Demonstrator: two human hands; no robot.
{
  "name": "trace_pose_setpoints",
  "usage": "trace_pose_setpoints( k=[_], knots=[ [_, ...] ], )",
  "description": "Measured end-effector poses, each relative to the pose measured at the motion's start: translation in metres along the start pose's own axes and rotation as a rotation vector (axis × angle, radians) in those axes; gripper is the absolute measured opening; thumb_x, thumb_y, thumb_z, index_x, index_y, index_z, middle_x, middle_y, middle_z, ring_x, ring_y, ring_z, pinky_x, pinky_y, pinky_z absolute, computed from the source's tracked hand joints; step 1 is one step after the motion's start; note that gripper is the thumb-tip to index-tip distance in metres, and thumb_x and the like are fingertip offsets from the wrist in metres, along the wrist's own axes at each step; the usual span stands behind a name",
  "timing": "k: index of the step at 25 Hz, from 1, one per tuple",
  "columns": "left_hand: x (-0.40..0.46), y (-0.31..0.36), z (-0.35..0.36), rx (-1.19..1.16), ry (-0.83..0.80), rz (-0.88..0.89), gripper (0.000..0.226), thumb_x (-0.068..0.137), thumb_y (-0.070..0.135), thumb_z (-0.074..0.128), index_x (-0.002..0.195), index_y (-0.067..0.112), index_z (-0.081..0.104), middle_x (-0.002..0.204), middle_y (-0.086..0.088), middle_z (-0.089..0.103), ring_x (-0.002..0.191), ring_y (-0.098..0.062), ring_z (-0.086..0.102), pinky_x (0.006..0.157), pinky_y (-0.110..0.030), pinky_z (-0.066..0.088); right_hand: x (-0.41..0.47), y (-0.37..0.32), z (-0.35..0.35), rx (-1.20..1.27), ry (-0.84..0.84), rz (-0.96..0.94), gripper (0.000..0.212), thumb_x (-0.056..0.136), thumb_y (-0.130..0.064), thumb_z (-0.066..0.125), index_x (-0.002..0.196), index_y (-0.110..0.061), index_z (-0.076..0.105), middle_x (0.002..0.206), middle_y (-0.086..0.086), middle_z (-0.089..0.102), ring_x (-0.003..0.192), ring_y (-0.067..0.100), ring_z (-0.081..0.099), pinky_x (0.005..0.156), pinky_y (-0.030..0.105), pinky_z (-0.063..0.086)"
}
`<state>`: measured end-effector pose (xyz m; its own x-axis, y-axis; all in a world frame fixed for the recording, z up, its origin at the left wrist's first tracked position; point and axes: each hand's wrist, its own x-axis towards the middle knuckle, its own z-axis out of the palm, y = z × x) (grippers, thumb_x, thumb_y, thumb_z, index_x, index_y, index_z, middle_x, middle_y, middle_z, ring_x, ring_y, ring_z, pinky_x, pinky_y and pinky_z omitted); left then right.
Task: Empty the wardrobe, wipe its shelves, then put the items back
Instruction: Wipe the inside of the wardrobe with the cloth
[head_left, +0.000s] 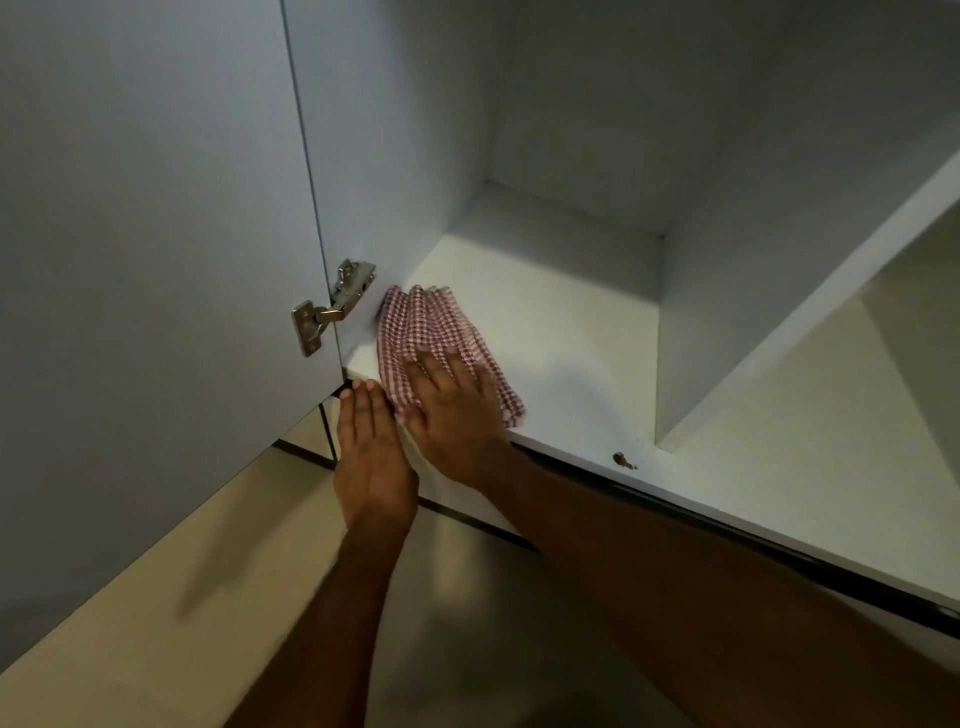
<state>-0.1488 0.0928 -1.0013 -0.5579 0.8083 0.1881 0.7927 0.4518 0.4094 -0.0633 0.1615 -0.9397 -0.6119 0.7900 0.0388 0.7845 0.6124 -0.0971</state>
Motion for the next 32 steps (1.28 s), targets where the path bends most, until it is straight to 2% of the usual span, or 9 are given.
trace_pose_setpoints(
  k=[4, 12, 15, 17, 20, 22, 25, 28, 32],
  knots=[
    [-0.001, 0.005, -0.006, -0.005, -0.018, -0.016, 0.094, 0.085, -0.010, 0.051, 0.159, 0.006, -0.005, 0.168, -0.009, -0.006, 0.155, -0.023, -0.010, 0.114, -0.025, -0.012, -0.092, 0.085, -0.003, -0.082, -0.029, 0.280, 0.068, 0.101, -0.061, 0.015, 0.160, -0.029, 0.004, 0.168, 0.000, -0.003, 0.154, 0.028, -0.004, 0.122, 0.055, -0.003],
    [0.003, 0.001, -0.029, 0.002, -0.222, 0.062, 0.093, 0.088, -0.002, 0.057, 0.159, 0.005, -0.002, 0.168, -0.010, -0.006, 0.155, -0.025, -0.011, 0.122, -0.031, -0.004, -0.163, 0.085, -0.024, 0.128, 0.013, 0.398, 0.073, 0.092, -0.050, -0.001, 0.156, -0.030, 0.030, 0.165, -0.003, 0.018, 0.154, 0.023, 0.009, 0.124, 0.049, 0.006],
    [0.013, -0.006, -0.047, -0.050, -0.379, 0.096, 0.091, 0.089, 0.006, 0.065, 0.159, 0.006, 0.008, 0.168, -0.011, 0.001, 0.155, -0.027, -0.006, 0.125, -0.036, 0.006, -0.175, 0.051, -0.054, 0.602, -0.024, 0.394, 0.046, 0.106, -0.045, 0.024, 0.146, -0.034, 0.044, 0.149, -0.006, 0.046, 0.138, 0.018, 0.040, 0.112, 0.035, 0.033],
    [0.016, 0.000, -0.063, -0.112, -0.396, 0.150, 0.081, 0.090, 0.014, 0.070, 0.156, 0.006, 0.024, 0.165, -0.014, 0.019, 0.153, -0.031, 0.012, 0.122, -0.038, 0.018, -0.176, 0.044, -0.088, 1.209, -0.100, 0.629, 0.033, 0.106, -0.038, 0.040, 0.133, -0.030, 0.057, 0.134, -0.003, 0.060, 0.117, 0.015, 0.056, 0.097, 0.032, 0.044],
    [-0.005, 0.042, -0.099, -0.516, -0.397, 0.092, 0.064, 0.094, 0.035, 0.068, 0.149, 0.013, 0.044, 0.148, -0.007, 0.048, 0.132, -0.023, 0.048, 0.107, -0.036, 0.039, -0.183, 0.068, -0.119, 1.830, -0.166, 0.792, 0.032, 0.097, -0.032, 0.053, 0.120, -0.012, 0.065, 0.119, 0.015, 0.071, 0.110, 0.032, 0.065, 0.094, 0.044, 0.051],
    [-0.027, 0.083, -0.125, -0.873, -0.701, -0.053, 0.065, 0.089, 0.058, 0.058, 0.144, 0.024, 0.049, 0.141, -0.003, 0.057, 0.117, -0.017, 0.059, 0.098, -0.035, 0.047, -0.190, 0.083, -0.138, 1.996, -0.159, 0.785, 0.043, 0.091, -0.031, 0.055, 0.121, -0.003, 0.067, 0.120, 0.021, 0.069, 0.107, 0.037, 0.066, 0.093, 0.047, 0.049],
    [-0.048, 0.126, -0.140, -1.265, -1.050, -0.228, 0.064, 0.082, 0.060, 0.065, 0.130, 0.018, 0.063, 0.127, -0.010, 0.069, 0.113, -0.024, 0.067, 0.095, -0.038, 0.052, -0.198, 0.101, -0.159, 2.116, -0.151, 0.720, 0.044, 0.086, -0.034, 0.050, 0.096, -0.003, 0.078, 0.106, 0.019, 0.072, 0.089, 0.032, 0.071, 0.083, 0.042, 0.054],
    [-0.044, 0.155, -0.155, -1.364, -1.004, -0.153, 0.051, 0.079, 0.028, 0.080, 0.123, 0.006, 0.066, 0.125, -0.017, 0.069, 0.113, -0.028, 0.068, 0.093, -0.039, 0.055, -0.206, 0.125, -0.180, 2.096, -0.107, 0.642, 0.059, 0.085, -0.054, 0.049, 0.098, -0.006, 0.080, 0.111, 0.018, 0.072, 0.095, 0.031, 0.071, 0.087, 0.042, 0.051],
    [-0.025, 0.204, -0.198, -1.123, -0.940, 0.146, 0.044, 0.080, 0.013, 0.078, 0.122, 0.009, 0.065, 0.116, -0.007, 0.074, 0.109, -0.025, 0.070, 0.096, -0.042, 0.056, -0.208, 0.149, -0.212, 1.857, -0.055, 0.482, 0.060, 0.079, -0.060, 0.063, 0.118, -0.016, 0.072, 0.122, 0.012, 0.071, 0.110, 0.029, 0.069, 0.094, 0.046, 0.052]
  ],
)
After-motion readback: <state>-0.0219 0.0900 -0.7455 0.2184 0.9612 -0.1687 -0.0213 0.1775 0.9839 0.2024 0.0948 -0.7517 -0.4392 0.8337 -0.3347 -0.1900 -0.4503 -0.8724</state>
